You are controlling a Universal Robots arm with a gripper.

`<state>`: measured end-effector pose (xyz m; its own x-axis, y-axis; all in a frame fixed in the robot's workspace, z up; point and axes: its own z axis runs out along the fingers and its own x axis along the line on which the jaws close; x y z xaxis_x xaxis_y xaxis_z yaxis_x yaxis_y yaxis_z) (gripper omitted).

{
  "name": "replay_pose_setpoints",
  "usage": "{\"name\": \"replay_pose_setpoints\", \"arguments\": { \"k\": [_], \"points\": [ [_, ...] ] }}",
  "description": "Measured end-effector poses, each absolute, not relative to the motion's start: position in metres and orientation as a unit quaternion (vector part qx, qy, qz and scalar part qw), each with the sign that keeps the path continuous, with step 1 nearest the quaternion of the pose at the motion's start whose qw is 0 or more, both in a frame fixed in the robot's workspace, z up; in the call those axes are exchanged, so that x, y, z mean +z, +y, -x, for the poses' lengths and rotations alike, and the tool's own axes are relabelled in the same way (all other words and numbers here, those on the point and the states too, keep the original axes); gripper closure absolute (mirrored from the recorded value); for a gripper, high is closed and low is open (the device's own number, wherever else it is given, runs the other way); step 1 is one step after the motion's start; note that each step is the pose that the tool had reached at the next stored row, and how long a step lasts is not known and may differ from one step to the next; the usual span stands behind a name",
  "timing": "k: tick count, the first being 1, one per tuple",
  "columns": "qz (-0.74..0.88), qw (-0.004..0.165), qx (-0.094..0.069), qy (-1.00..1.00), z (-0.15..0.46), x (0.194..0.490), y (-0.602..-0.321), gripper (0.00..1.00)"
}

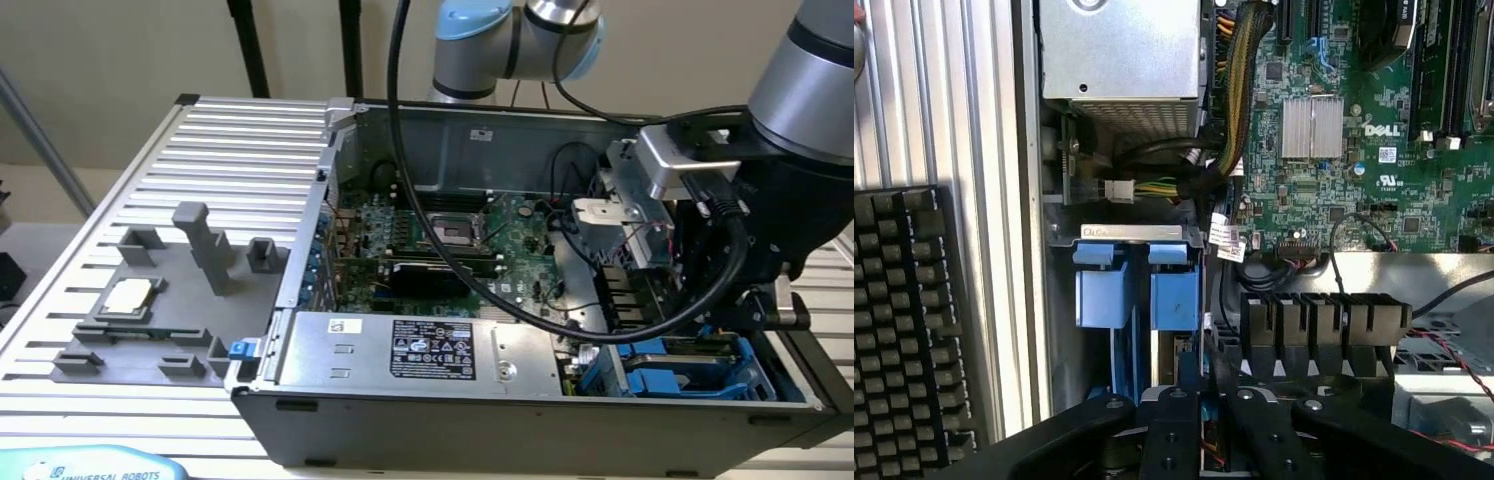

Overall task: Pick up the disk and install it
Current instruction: 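Insert the second disk wire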

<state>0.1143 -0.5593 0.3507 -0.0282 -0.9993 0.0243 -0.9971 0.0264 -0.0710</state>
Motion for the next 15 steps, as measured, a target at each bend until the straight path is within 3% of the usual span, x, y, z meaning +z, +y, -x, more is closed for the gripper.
{"name": "replay_pose_setpoints", "arguments": {
  "k": [15],
  "points": [
    [0.697, 0.015, -0.035, 0.716, -0.1144, 0.3447, -0.5641, 0.84]
  ]
}}
